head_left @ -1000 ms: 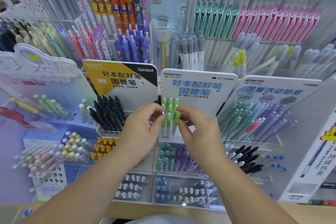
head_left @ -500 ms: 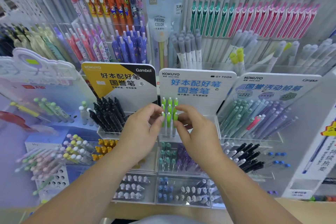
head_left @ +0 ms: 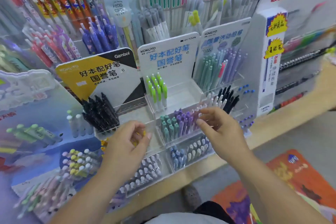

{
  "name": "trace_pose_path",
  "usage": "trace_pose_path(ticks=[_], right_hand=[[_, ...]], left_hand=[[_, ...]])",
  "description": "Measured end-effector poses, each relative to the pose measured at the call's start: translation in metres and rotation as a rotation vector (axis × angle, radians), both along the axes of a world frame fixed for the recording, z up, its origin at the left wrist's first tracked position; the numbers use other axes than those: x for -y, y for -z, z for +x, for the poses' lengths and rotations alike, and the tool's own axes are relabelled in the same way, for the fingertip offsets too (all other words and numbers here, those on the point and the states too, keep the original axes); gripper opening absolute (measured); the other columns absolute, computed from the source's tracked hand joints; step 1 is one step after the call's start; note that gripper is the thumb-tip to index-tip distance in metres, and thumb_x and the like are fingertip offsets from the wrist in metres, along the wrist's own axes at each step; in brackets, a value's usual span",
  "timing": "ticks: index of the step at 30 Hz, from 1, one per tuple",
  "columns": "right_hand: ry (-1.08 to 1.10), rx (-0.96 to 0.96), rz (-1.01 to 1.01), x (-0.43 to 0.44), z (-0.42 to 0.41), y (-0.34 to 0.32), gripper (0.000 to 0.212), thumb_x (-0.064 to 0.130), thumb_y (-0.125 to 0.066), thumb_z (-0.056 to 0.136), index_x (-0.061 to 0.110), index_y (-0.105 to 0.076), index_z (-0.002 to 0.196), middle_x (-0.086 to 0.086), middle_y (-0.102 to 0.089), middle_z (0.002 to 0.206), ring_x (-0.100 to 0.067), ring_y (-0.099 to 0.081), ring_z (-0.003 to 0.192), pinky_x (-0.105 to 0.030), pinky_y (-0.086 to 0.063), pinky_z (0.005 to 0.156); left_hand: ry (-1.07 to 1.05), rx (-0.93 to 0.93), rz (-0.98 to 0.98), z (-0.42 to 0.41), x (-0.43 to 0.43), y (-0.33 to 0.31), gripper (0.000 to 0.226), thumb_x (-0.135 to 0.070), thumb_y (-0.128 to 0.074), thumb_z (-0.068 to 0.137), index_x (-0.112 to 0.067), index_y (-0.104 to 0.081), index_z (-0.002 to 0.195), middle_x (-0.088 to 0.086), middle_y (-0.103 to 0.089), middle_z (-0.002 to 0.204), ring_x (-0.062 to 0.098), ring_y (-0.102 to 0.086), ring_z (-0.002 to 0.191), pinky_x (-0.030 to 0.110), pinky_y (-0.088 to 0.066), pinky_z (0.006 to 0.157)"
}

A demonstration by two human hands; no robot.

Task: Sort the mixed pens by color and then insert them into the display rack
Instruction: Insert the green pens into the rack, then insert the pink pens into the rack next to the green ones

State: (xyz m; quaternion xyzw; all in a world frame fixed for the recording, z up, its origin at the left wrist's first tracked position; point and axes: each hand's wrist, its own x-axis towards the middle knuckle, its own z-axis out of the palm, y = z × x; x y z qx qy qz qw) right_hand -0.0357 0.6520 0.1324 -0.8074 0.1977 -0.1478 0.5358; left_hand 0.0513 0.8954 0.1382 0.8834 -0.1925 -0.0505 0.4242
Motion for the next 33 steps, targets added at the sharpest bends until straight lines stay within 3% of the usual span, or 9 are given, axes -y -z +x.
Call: trace_pose_path(ticks=[7, 11, 14, 16, 19, 22, 25, 29, 33], right_hand=[[0.307, -0.147, 0.075, -0.042, -0.140, 0.028, 0.018, 0.019, -0.073, 0.088, 0.032, -0.067, 0.098, 0.019, -0.071, 0.087, 0.000, -0.063, 0.073, -0.015, -0.049, 0.065], [0.483, -0.199, 0.140, -0.040, -0.222, 0.036, 0.015, 0.011, -0.073, 0.087, 0.022, -0.069, 0.096, 0.005, -0.070, 0.086, -0.006, -0.064, 0.072, -0.015, -0.051, 0.064], [0.576, -0.243, 0.164, -0.021, -0.278, 0.052, 0.015, 0.017, -0.075, 0.086, 0.027, -0.069, 0.096, 0.020, -0.070, 0.093, -0.008, -0.065, 0.079, -0.017, -0.051, 0.072], [0.636, -0.238, 0.191, -0.001, -0.311, 0.062, 0.015, 0.018, -0.075, 0.086, 0.028, -0.070, 0.095, 0.022, -0.069, 0.093, -0.008, -0.064, 0.080, -0.019, -0.051, 0.075], [0.717, -0.239, 0.266, 0.044, -0.356, 0.081, 0.015, 0.016, -0.076, 0.086, 0.028, -0.071, 0.093, 0.018, -0.071, 0.090, -0.009, -0.066, 0.082, -0.024, -0.053, 0.078], [0.743, -0.256, 0.336, 0.111, -0.397, 0.097, 0.011, 0.024, -0.076, 0.086, 0.030, -0.071, 0.094, 0.010, -0.072, 0.087, -0.013, -0.067, 0.084, -0.032, -0.055, 0.079], [0.721, -0.245, 0.362, 0.189, -0.428, 0.092, 0.009, 0.017, -0.073, 0.088, 0.024, -0.069, 0.094, 0.011, -0.071, 0.089, -0.004, -0.066, 0.081, -0.018, -0.052, 0.073], [0.708, -0.197, 0.294, 0.314, -0.443, 0.062, 0.009, 0.013, -0.073, 0.088, 0.019, -0.068, 0.092, 0.007, -0.068, 0.083, 0.005, -0.061, 0.070, -0.010, -0.047, 0.062], [0.723, -0.126, 0.259, 0.422, -0.440, 0.045, 0.009, 0.021, -0.076, 0.086, 0.023, -0.069, 0.091, -0.001, -0.071, 0.085, -0.021, -0.070, 0.083, -0.037, -0.058, 0.081]], left_hand=[[0.299, 0.162, 0.010, -0.056, -0.018, 0.017, 0.011, -0.035, -0.058, 0.091, -0.027, -0.060, 0.098, -0.017, -0.055, 0.098, 0.001, -0.053, 0.097, 0.016, -0.038, 0.082], [0.461, -0.039, 0.014, -0.092, 0.034, 0.037, 0.015, -0.041, -0.063, 0.082, -0.039, -0.056, 0.095, -0.019, -0.060, 0.097, -0.003, -0.056, 0.095, 0.012, -0.041, 0.081], [0.550, -0.222, 0.088, -0.119, 0.098, 0.054, 0.025, -0.025, -0.074, 0.085, -0.038, -0.059, 0.100, -0.010, -0.060, 0.105, -0.002, -0.056, 0.093, 0.019, -0.046, 0.078], [0.613, -0.267, 0.090, -0.139, 0.150, 0.055, 0.025, -0.019, -0.074, 0.086, -0.032, -0.060, 0.102, -0.010, -0.062, 0.104, -0.007, -0.056, 0.087, 0.009, -0.042, 0.072], [0.637, -0.367, 0.048, -0.170, 0.236, 0.058, 0.017, -0.011, -0.071, 0.088, -0.021, -0.063, 0.100, 0.001, -0.066, 0.096, -0.005, -0.057, 0.074, 0.007, -0.043, 0.064], [0.610, -0.491, 0.032, -0.201, 0.319, 0.063, 0.030, -0.040, -0.076, 0.076, -0.024, -0.066, 0.100, 0.009, -0.068, 0.101, 0.016, -0.064, 0.088, 0.019, -0.051, 0.057], [0.612, -0.507, 0.148, -0.233, 0.378, 0.070, 0.017, -0.036, -0.071, 0.087, -0.023, -0.067, 0.097, 0.006, -0.069, 0.092, 0.026, -0.066, 0.089, 0.038, -0.053, 0.072], [0.598, -0.529, 0.203, -0.266, 0.435, 0.082, 0.008, -0.043, -0.070, 0.079, -0.037, -0.068, 0.083, -0.007, -0.065, 0.067, 0.014, -0.056, 0.059, 0.035, -0.044, 0.059], [0.561, -0.586, 0.292, -0.277, 0.482, 0.103, 0.008, -0.035, -0.072, 0.087, -0.034, -0.069, 0.080, -0.006, -0.068, 0.072, 0.017, -0.062, 0.068, 0.037, -0.046, 0.066]])
